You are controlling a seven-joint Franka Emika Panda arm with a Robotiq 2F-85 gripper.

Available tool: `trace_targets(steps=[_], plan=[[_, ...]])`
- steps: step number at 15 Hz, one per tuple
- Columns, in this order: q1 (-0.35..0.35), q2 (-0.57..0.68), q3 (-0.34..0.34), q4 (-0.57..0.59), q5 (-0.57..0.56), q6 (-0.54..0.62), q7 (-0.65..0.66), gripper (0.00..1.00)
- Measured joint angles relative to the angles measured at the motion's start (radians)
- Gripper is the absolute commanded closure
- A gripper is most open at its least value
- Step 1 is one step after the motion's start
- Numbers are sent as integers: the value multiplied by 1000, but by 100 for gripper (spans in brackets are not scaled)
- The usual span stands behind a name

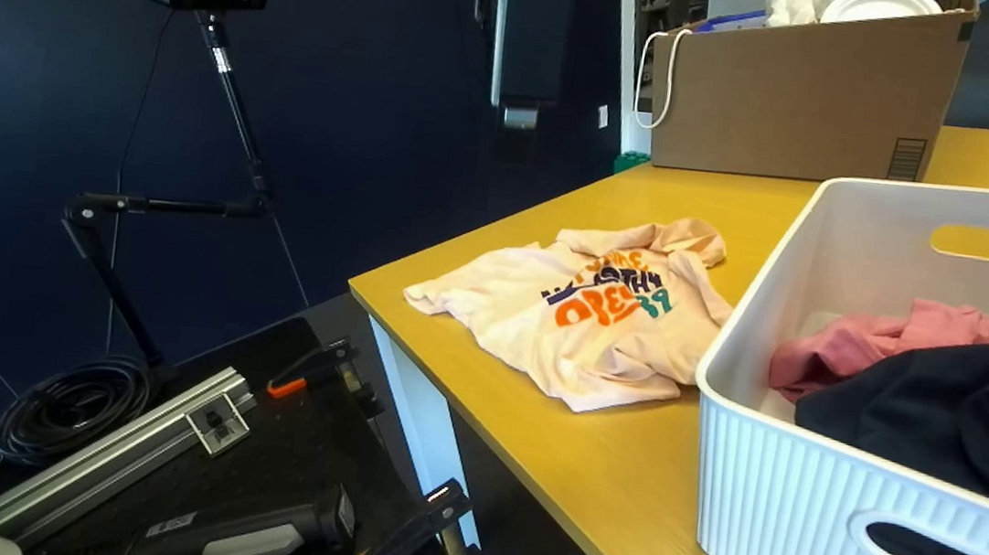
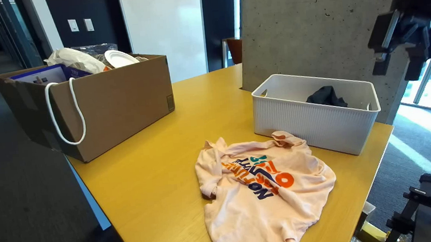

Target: Straighten the pink shirt

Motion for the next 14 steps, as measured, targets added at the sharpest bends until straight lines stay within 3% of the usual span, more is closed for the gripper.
trace_targets(steps=[7,14], plan=[[26,310,67,38,0,284,170,0],[16,504,71,71,0,383,198,0]])
